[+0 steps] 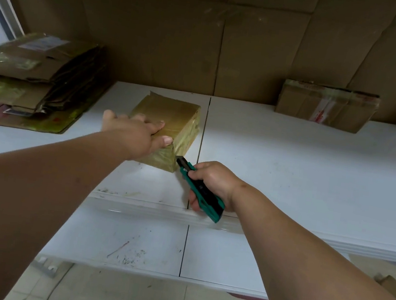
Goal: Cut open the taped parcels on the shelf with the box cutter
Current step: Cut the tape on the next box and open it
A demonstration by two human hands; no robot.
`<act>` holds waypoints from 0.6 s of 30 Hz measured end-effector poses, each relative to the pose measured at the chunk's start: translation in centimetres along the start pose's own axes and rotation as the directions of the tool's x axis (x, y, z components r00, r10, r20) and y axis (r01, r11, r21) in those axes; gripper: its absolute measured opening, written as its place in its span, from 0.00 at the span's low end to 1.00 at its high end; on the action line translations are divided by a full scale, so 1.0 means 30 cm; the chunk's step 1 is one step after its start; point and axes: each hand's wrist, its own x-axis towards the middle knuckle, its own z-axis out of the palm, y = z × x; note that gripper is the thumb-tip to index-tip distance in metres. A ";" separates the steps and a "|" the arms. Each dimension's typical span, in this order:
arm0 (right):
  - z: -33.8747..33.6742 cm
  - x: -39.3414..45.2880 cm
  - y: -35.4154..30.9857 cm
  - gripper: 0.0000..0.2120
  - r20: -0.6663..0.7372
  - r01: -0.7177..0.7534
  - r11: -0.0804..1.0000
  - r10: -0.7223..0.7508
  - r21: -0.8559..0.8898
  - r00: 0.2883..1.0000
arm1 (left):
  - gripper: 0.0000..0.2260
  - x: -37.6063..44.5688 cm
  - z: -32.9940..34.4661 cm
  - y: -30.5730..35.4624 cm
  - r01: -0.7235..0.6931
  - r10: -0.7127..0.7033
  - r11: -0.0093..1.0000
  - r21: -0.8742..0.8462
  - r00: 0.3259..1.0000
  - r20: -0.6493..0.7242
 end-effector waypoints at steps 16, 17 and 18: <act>-0.052 0.036 0.082 0.12 -0.152 0.288 0.705 -0.490 -0.649 0.859 | 0.30 0.052 0.031 -0.049 -0.049 0.072 0.952 -0.301 0.995 0.066; -0.050 0.044 0.081 0.13 -0.166 0.287 0.690 -0.510 -0.665 0.844 | 0.30 0.052 0.032 -0.049 -0.048 0.071 0.952 -0.304 0.995 0.066; -0.048 0.051 0.081 0.13 -0.176 0.283 0.676 -0.526 -0.680 0.832 | 0.30 0.051 0.033 -0.049 -0.046 0.071 0.949 -0.311 0.995 0.069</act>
